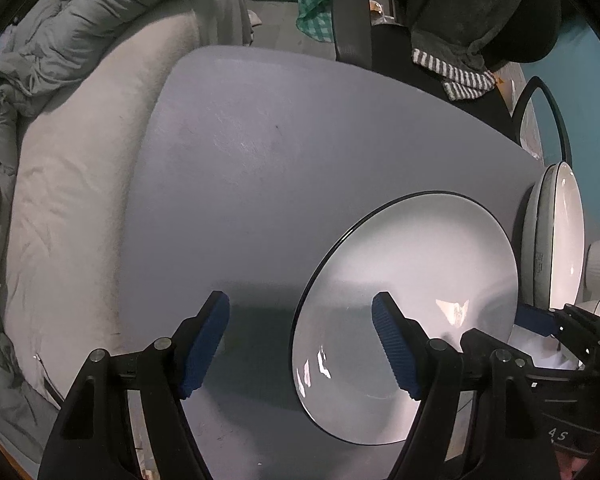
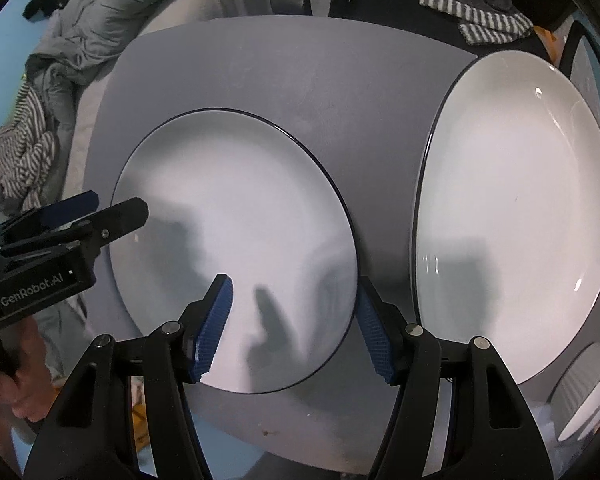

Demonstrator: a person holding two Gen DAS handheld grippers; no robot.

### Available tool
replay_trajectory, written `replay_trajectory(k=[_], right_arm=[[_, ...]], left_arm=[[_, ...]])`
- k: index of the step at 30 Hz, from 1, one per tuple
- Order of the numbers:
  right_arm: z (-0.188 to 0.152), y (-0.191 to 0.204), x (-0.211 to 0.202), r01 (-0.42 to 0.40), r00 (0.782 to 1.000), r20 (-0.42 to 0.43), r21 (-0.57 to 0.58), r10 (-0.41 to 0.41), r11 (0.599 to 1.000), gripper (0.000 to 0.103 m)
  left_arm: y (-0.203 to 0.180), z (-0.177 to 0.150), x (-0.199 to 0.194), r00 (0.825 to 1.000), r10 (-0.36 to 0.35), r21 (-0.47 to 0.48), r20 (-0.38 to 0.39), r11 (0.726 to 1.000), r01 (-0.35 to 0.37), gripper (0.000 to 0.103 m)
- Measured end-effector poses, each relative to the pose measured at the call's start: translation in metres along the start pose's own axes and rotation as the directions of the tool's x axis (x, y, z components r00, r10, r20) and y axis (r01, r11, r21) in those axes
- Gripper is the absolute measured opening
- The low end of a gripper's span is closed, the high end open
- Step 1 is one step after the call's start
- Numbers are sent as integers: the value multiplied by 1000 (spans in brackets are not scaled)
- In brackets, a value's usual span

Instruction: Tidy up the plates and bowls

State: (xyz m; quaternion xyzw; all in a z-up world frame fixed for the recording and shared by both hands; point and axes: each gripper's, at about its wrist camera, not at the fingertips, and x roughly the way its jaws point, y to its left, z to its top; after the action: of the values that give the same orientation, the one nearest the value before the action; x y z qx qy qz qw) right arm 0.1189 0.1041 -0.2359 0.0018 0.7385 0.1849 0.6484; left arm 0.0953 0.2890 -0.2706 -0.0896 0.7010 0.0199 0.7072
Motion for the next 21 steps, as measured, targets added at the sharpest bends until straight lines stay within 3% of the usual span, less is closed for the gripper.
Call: replay_trajectory(k=[4,11,15,17,21], right_arm=[[-3,-2,4,46,999,-11,-1,-46,999,53],[-12,-19,0,-7,999,-41,60,9,998,50],[-18,-25,0,-1,999,-53,57,4,998,44],[-18,-25,1,9,999,-49,58,-6,998,41],[-17,-26,1,15,999,-37,68,-13,998,38]], left_arm=[[3,0,5,1000,-13,-7,-21,1000,12,65],[5,-1,8,999,-30,-13,-28,999,30,64],[3,-2,14,998,-32,-1,-55,999,32,49],[3,-3,15,997,-45,-1,-63,999,45,48],[5,-2,13,995,-79,-10,-66,997,79,36]])
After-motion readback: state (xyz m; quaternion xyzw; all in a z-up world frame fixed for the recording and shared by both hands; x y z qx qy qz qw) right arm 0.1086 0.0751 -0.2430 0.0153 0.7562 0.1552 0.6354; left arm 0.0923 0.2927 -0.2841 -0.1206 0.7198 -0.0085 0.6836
